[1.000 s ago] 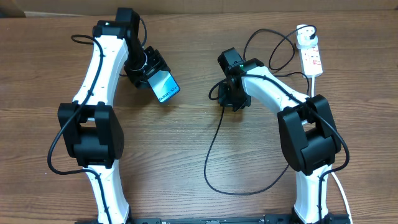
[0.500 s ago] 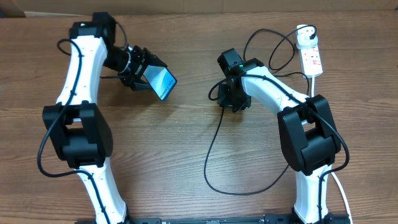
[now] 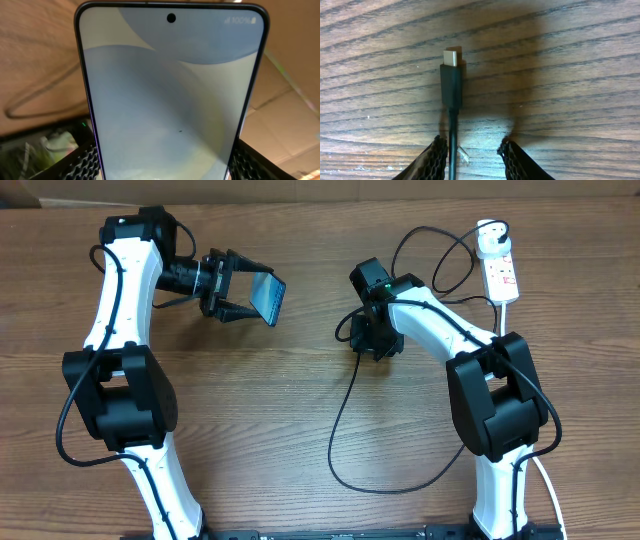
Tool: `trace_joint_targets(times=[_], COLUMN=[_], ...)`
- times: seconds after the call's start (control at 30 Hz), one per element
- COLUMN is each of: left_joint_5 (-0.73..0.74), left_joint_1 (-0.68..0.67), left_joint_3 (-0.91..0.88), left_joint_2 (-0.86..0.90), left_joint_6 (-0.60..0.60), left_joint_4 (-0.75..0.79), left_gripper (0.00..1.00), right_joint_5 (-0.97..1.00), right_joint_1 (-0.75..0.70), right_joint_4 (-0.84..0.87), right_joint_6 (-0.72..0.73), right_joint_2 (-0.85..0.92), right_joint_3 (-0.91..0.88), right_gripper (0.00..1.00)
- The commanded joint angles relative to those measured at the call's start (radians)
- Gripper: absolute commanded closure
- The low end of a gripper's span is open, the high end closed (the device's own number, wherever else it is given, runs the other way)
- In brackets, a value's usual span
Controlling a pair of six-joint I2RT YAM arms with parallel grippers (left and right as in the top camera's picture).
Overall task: Plug charger to phone and switch on socket
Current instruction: 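Raise the phone upright with the left gripper toward the center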
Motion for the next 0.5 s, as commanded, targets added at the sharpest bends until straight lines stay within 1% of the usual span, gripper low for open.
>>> trace_joint_targets(times=[0.0, 0.1, 0.13, 0.23, 0.3, 0.47], left_joint_5=[0.122, 0.126, 0.134, 0.143, 0.143, 0.170], left_joint_1=[-0.002, -0.001, -0.002, -0.002, -0.002, -0.002], left_joint_3=[0.034, 0.034, 0.034, 0.034, 0.034, 0.034], left_joint_2=[0.003, 0.003, 0.003, 0.003, 0.003, 0.003], left_joint_6=[-0.029, -0.029, -0.029, -0.029, -0.029, -0.029], left_joint_4=[-0.027, -0.043, -0.042, -0.042, -0.042, -0.042], left_gripper=[0.70, 0.68, 0.68, 0.68, 0.68, 0.68], right_joint_5=[-0.001, -0.002, -0.002, -0.001, 0.003, 0.018], right_joint_1=[0.000, 0.000, 0.000, 0.000, -0.001, -0.007], right_joint_4=[0.003, 0.002, 0.001, -0.006, -0.028, -0.097], right_joint_6=[0.005, 0.005, 0.005, 0.004, 0.004, -0.019], right_joint_2=[0.006, 0.006, 0.006, 0.003, -0.004, -0.066], right_joint_3=[0.027, 0.027, 0.027, 0.034, 0.056, 0.141], right_gripper=[0.63, 0.62, 0.59, 0.56, 0.53, 0.51])
